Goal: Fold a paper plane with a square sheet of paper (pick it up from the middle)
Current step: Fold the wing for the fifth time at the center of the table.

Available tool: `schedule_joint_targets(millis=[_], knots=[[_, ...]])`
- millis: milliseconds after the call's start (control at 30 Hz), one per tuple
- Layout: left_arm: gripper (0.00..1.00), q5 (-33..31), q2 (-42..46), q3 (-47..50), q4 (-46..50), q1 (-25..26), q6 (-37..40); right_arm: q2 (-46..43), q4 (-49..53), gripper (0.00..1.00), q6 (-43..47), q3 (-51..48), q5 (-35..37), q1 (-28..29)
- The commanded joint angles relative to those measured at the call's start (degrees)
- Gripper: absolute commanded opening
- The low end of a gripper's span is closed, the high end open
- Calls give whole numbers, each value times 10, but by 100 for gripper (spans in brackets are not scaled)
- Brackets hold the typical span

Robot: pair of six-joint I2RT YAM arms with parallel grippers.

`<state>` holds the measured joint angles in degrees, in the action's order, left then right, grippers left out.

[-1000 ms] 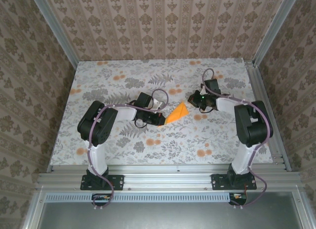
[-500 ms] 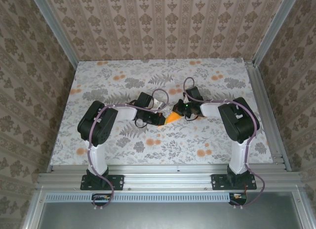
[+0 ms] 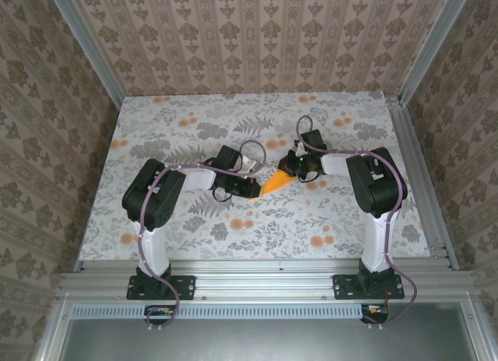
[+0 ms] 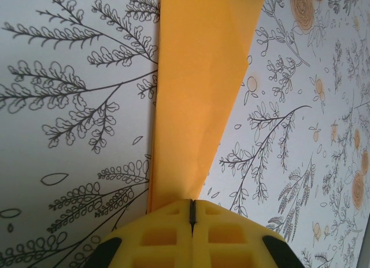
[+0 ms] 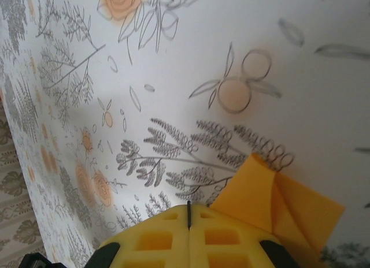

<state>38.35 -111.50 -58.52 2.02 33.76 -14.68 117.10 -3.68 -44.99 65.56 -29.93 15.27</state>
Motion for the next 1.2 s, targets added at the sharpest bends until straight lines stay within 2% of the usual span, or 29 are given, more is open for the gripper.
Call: schedule_joint_targets(millis=[0, 500, 667, 867, 1167], knots=[[0, -62, -39, 44, 131, 5, 18, 30, 24, 0, 22, 11, 64, -42], [0, -55, -31, 44, 130, 7, 11, 19, 53, 0, 35, 57, 40, -75], [0, -43, -28, 30, 128, 13, 3, -26, 51, 1, 39, 38, 23, -73], [0, -36, -13, -1, 133, 25, -13, -128, 48, 8, 42, -38, 1, -70], [22, -57, 49, -67, 174, 44, -22, -266, 40, 25, 36, -174, -3, -45]])
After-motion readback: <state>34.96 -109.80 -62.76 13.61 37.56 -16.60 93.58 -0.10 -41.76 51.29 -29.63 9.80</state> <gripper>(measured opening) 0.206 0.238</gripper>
